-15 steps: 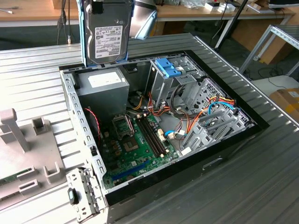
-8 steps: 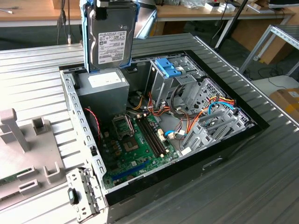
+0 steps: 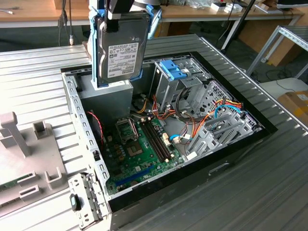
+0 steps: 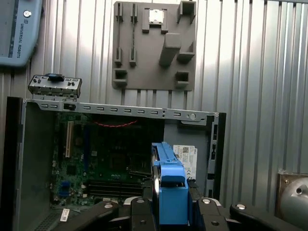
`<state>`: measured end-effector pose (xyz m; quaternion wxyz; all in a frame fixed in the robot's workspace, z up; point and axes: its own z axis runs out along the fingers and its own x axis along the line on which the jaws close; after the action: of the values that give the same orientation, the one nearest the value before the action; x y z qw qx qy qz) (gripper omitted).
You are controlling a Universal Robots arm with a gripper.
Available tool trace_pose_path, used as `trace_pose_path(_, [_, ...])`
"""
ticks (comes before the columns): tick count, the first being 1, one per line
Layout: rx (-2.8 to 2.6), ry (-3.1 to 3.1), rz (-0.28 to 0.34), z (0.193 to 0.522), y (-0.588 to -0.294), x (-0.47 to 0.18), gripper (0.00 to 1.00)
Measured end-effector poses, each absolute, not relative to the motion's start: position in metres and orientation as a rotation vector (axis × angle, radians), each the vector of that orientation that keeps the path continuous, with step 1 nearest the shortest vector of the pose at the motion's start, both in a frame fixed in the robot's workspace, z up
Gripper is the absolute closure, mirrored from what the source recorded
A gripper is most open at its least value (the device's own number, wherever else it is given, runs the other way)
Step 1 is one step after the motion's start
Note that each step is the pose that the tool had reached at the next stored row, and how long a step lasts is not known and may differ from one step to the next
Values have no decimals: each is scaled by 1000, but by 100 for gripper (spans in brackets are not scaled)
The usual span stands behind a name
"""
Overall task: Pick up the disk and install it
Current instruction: 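Pick up the disk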
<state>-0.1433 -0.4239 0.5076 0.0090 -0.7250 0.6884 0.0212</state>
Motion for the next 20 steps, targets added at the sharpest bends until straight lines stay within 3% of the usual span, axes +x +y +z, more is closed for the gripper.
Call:
trace_pose_path(8, [-2264,2150,66,507,-449,-143,64])
trace_pose_path(20, [-2265,2152,64,507,-448,-117,64])
